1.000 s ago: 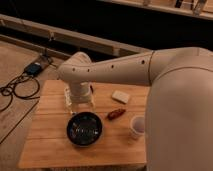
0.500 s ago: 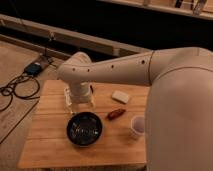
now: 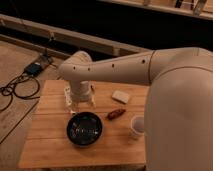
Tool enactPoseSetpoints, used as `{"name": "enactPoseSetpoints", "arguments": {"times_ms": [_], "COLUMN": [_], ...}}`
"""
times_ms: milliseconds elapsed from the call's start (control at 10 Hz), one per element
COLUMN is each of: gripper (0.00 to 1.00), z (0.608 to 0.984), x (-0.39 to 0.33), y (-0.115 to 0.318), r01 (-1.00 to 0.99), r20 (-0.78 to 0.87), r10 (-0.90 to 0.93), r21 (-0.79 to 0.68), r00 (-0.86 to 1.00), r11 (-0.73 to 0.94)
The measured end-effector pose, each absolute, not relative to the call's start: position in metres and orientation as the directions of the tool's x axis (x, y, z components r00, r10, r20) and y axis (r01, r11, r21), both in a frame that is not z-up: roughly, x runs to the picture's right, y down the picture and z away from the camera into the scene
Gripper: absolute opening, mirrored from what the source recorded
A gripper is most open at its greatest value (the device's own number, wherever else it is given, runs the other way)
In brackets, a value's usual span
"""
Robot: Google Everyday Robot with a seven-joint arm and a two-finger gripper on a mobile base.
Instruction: Wipe the white sponge on the table
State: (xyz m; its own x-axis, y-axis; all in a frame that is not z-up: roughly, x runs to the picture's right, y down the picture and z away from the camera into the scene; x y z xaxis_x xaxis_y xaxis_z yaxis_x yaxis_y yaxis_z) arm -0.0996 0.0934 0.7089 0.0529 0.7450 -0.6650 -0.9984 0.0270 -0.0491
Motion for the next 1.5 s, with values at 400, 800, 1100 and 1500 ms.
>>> {"name": "enactPoseSetpoints", "arguments": {"times_ms": [400,800,1100,1500], "gripper": [0.65,0.65,0.65,0.65], "z": [0.736,0.779,0.812,0.862], "x": [-0.06,0.003,0.047,0.093], "y": [0.068,0.038,0.02,0.023], "r01": [-1.0,-0.987,-0.946,-0.889], "r20": [-0.68,-0.675,-0.658,-0.66], "r10": [0.733,0.722,0.683,0.605], "r21": [-0.008,-0.079,-0.16,-0.243], "r00": [0.007,0.154,0.316,0.445], "r11": [0.002,0.137,0.282,0.389]}}
